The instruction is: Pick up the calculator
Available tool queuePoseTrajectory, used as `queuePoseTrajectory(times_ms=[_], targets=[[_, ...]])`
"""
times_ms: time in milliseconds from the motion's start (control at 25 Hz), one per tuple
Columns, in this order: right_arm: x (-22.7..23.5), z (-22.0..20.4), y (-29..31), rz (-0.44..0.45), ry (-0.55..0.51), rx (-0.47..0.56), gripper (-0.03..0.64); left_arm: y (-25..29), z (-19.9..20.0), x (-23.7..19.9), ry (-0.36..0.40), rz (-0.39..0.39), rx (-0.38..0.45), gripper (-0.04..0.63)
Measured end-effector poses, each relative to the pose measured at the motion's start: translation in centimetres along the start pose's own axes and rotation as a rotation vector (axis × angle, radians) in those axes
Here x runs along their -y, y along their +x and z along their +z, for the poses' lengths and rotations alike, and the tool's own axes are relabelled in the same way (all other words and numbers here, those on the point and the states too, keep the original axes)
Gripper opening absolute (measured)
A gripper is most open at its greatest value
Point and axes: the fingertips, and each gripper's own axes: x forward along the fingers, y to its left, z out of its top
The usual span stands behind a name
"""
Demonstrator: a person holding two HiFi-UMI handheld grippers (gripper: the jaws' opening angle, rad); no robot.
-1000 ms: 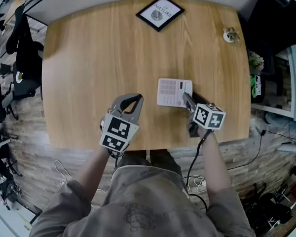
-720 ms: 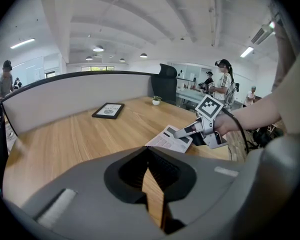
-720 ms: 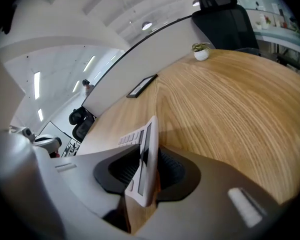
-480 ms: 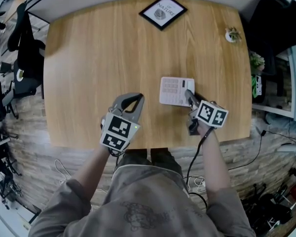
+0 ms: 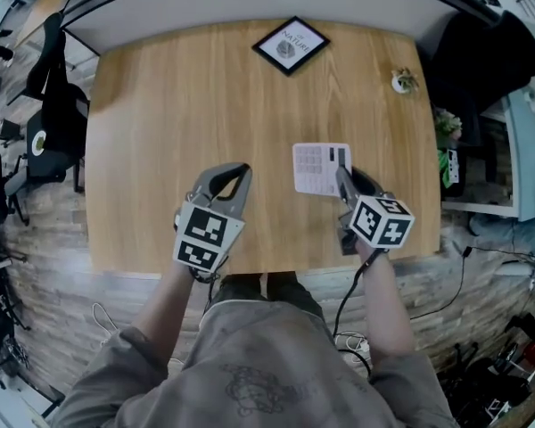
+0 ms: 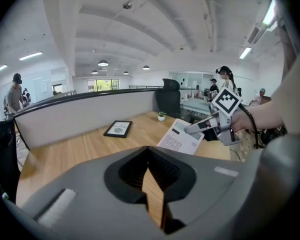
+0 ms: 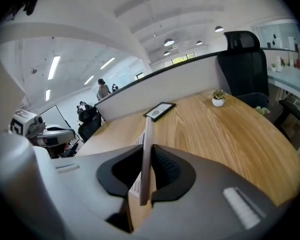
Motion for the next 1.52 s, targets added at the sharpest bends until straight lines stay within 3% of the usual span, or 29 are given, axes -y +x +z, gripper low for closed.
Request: queuePoseTrajectory(times_ms=[440, 800, 1160, 1520], targets=[[-8.3, 10.1, -10.7, 0.084, -0.122, 0.296, 0.057, -7.1, 9.4, -1.2, 0.093, 0.074, 0.213, 0.002], [-13.2, 14.0, -19.2, 0.122, -0.182, 0.488, 0.057, -14.1, 15.2, -0.3, 0.134, 0.096, 0.378, 0.002], [-14.5, 13.2, -23.8, 0.100, -0.181, 0.531, 0.057, -17.3, 15.5, 1.5, 0.127, 0.080, 0.386, 0.002], [-14.8, 9.0, -22.8, 0.124, -0.159, 0.431, 0.055, -16.9, 13.0, 3.3, 0.144, 0.041, 0.350, 0.002]])
